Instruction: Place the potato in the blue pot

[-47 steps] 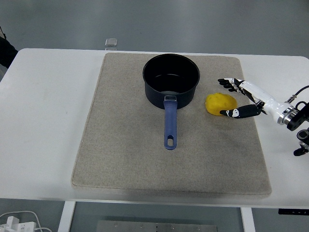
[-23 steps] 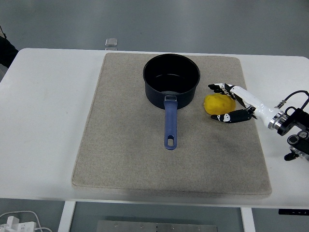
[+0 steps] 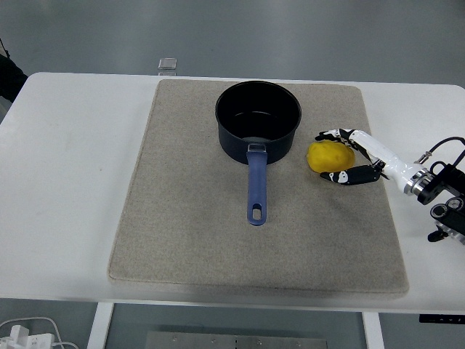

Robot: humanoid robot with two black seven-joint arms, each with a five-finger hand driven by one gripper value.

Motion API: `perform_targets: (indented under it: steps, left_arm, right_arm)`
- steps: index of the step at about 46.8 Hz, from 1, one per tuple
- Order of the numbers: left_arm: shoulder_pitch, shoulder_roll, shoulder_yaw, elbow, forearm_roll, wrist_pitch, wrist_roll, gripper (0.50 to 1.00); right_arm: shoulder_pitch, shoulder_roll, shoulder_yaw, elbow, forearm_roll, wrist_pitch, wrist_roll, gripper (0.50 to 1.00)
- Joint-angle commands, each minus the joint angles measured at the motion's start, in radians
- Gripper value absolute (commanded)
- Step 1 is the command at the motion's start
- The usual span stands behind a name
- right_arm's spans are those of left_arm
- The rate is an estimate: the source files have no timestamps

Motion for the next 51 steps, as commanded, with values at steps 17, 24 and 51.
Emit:
perform_targets:
  steps: [17, 24, 51]
  left_arm:
    - [0.000, 0.000, 0.000, 0.000, 0.000, 0.000, 0.000, 0.999]
    - [0.000, 0.000, 0.002, -0.002, 0.001, 0.000, 0.000, 0.999]
    - [0.000, 0.000, 0.003, -0.002, 0.001, 0.000, 0.000, 0.999]
  right_arm:
    - [0.012, 0.000, 0.003, -0.002, 0.001, -0.001, -0.005, 0.500]
    - [0.013, -0.002, 0.006, -0.002, 0.003, -0.009, -0.009, 0.500]
    - [0.053, -0.037, 0.015, 0.009, 0.021, 0.002, -0.008, 0.500]
